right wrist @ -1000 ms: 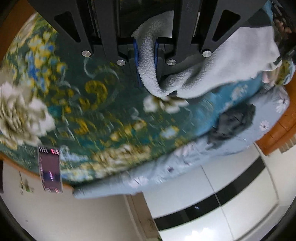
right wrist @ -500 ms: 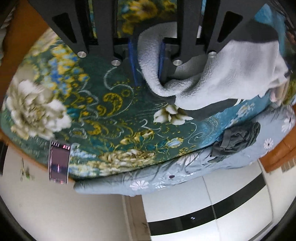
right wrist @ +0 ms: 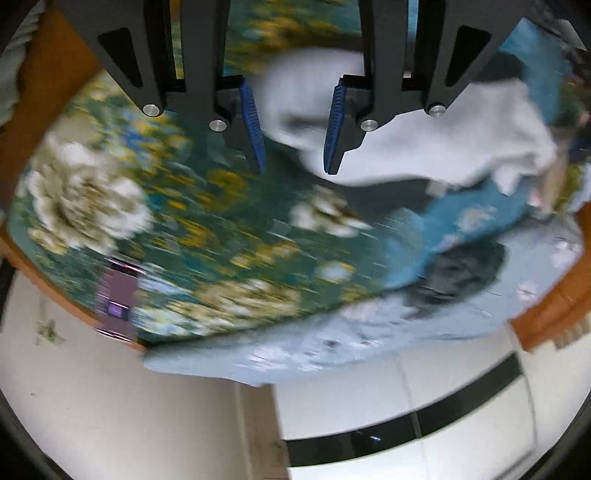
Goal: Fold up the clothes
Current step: 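Lay the jacket flat on the bed and open both grippers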
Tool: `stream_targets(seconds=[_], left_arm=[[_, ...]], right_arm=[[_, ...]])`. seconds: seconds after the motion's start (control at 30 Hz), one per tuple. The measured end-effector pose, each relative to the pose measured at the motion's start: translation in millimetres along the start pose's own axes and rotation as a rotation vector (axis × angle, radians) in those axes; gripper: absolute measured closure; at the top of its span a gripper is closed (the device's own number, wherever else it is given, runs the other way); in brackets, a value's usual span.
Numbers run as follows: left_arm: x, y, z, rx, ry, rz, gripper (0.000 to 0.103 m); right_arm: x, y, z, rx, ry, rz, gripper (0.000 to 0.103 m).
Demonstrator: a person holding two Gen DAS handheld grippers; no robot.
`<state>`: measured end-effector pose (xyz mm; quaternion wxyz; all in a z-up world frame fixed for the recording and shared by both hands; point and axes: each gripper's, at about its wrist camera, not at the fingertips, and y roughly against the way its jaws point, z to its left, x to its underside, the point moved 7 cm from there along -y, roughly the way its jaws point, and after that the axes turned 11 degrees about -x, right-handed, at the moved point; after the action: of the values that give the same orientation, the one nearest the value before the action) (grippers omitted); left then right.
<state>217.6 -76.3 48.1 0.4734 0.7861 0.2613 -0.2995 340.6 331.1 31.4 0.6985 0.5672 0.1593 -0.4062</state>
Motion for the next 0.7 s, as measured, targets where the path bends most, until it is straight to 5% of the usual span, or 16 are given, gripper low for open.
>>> stream_targets(seconds=[0.07, 0.17, 0.33, 0.47, 0.7], left_arm=[[2, -14, -18, 0.035, -0.008, 0.026, 0.042], [15, -31, -42, 0.048, -0.057, 0.071, 0.042], [37, -42, -53, 0.024, -0.123, 0.114, 0.04], [53, -47, -46, 0.037, -0.108, 0.157, 0.038], [53, -41, -51, 0.043, -0.119, 0.17, 0.037]], right_arm=[[-7, -22, 40, -0.059, 0.035, 0.034, 0.047], [-6, -68, 112, -0.138, 0.137, 0.135, 0.047], [20, -114, 173, -0.079, 0.336, 0.261, 0.047], [40, -117, 157, 0.014, 0.412, 0.311, 0.047], [55, -76, 92, 0.068, 0.336, 0.313, 0.049]])
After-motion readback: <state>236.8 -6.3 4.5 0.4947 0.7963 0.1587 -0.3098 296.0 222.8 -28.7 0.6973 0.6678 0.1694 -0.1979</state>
